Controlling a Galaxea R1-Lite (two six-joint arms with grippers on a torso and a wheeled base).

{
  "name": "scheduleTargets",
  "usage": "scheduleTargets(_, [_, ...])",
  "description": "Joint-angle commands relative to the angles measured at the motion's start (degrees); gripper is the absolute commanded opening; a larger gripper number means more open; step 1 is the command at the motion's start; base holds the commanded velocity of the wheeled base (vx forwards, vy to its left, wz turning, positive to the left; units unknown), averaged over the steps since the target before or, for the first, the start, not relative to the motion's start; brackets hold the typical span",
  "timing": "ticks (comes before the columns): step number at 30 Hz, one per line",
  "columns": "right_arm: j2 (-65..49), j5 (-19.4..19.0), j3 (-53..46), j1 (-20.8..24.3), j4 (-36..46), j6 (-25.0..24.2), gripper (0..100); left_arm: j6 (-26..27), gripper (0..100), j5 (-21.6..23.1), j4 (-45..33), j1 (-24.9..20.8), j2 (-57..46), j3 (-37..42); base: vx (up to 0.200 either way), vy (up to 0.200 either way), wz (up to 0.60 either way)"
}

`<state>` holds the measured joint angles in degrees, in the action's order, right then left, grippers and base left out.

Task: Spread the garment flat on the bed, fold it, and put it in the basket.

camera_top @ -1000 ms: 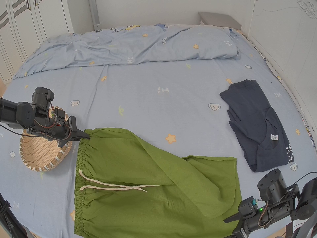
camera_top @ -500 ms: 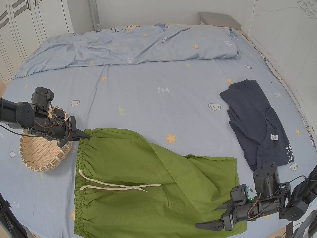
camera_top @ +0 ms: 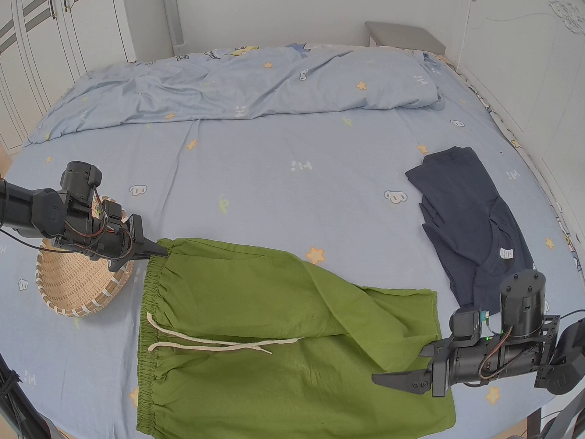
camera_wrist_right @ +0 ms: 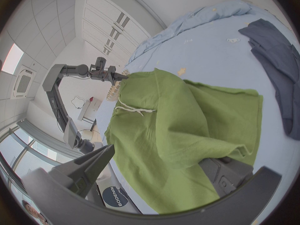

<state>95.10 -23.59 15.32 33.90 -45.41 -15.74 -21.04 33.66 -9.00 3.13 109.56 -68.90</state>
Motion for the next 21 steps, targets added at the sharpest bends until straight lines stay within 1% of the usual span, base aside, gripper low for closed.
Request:
scheduleTargets(1, [-3.78,-0.05,1.46,-2.53,1.11,-0.08,100,-0.23,0,0.0,1.0,0.12,0.31,0.08,0.0,0.0,0.0])
scheduleTargets(4, [-5.54,-0.58,2.34,-5.16,2.7,-0.17,100,-0.23,0,0.0,1.35,0.12,0.31,0.08,0.0,0.0,0.0])
scheduleTargets(6, [-6.59,-1.11,3.05,-6.13,4.19,-0.17,100,-0.23,0,0.0,1.44,0.03,0.39,0.08,0.0,0.0,0.0])
scheduleTargets(9, [-9.84,-3.66,4.45,-9.03,8.76,-0.08,100,-0.23,0,0.0,1.44,-0.06,0.75,0.08,0.0,0.0,0.0])
scheduleTargets(10, [-9.84,-3.66,4.45,-9.03,8.76,-0.08,100,-0.23,0,0.0,1.44,-0.06,0.75,0.08,0.0,0.0,0.0])
scheduleTargets(11, [-10.9,-4.45,5.15,-10.61,10.34,-0.08,100,-0.23,0,0.0,1.44,-0.06,0.92,0.08,0.0,0.0,0.0])
scheduleTargets(16, [-10.99,-5.24,6.91,-15.53,11.31,0.01,100,-0.23,0,-0.08,1.88,-0.14,1.1,-0.01,0.0,0.0,0.0])
scheduleTargets(17, [-10.9,-5.33,7.0,-15.71,11.31,0.01,100,-0.23,0,-0.08,1.88,-0.14,1.1,-0.01,0.0,0.0,0.0])
scheduleTargets(19, [-10.55,-7.96,7.97,-18.52,11.4,0.01,100,-0.32,0,-0.08,2.84,-0.23,1.1,0.35,0.0,0.0,0.0])
scheduleTargets(21, [-9.49,-8.93,8.32,-19.66,11.13,0.01,100,-0.49,0,-0.08,3.28,-0.23,1.1,0.43,0.0,0.0,0.0])
